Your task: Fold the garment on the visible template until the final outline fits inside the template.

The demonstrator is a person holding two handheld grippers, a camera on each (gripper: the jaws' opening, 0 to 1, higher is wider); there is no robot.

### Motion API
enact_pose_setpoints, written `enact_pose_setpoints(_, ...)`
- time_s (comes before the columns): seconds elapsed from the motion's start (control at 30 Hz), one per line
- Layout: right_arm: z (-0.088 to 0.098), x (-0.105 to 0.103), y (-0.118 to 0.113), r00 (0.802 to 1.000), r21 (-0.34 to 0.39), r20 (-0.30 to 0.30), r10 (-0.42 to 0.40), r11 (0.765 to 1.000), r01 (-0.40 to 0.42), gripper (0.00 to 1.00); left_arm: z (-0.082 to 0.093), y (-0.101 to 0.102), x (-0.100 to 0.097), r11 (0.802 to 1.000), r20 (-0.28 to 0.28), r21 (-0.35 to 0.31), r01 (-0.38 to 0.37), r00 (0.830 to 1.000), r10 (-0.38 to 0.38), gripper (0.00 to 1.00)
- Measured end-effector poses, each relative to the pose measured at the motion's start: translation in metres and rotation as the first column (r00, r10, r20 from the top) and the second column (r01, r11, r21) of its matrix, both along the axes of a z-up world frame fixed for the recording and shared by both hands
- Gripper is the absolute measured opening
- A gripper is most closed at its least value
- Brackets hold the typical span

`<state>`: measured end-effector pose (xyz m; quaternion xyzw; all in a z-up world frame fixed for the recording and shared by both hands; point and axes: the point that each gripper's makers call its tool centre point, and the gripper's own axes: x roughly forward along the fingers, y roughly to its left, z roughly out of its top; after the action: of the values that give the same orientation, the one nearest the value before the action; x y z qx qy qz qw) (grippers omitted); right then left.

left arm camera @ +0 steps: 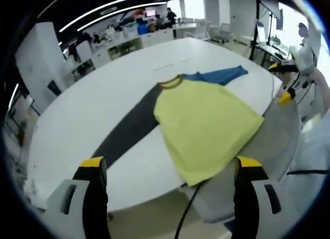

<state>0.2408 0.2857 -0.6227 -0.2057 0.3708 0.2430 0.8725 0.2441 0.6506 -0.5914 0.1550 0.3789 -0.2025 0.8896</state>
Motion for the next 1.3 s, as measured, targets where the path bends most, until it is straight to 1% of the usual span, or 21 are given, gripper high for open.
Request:
enact_pose_setpoints(0.1,-0.002,-0.002,0.001,1.000,0.003,-0.005,0.001,1.000,-0.001,1.00,0.000,-0.001,-0.001,1.000,0.002,0.000,0.003,1.000,-0.003,1.00)
enact_pose_setpoints(0.3,-0.003,-0.002,-0.001,1.000,0.003,-0.009,-0.004,1.000,0.004,1.00,-0.003,0.002,-0.004,1.000,-0.011,0.009,-0.001,1.000,0.001,1.00)
enact_pose_setpoints(0.57,-0.003,-0.002,0.000,1.000,0.008,-0.009,-0.002,1.000,0.002,1.00,-0.001,0.001,-0.001,1.000,-0.002,0.004,-0.004,1.000,0.004,1.00)
enact_pose_setpoints(0.8,-0.003,0.000,-0.001,1.000,0.030,-0.006,-0.001,1.000,0.001,1.00,0.000,0.001,-0.001,1.000,0.001,0.001,-0.009,1.000,0.009,1.00)
enact_pose_setpoints(1.1,-0.004,0.006,-0.001,1.000,0.066,-0.001,0.015,0.998,-0.015,1.00,0.000,0.000,0.000,1.000,0.002,-0.014,-0.013,1.000,0.013,1.00)
enact_pose_setpoints(1.3,-0.002,0.015,-0.009,1.000,0.087,0.008,0.003,0.996,-0.004,1.00,0.002,-0.001,-0.001,1.000,0.003,-0.007,-0.016,1.000,0.016,1.00)
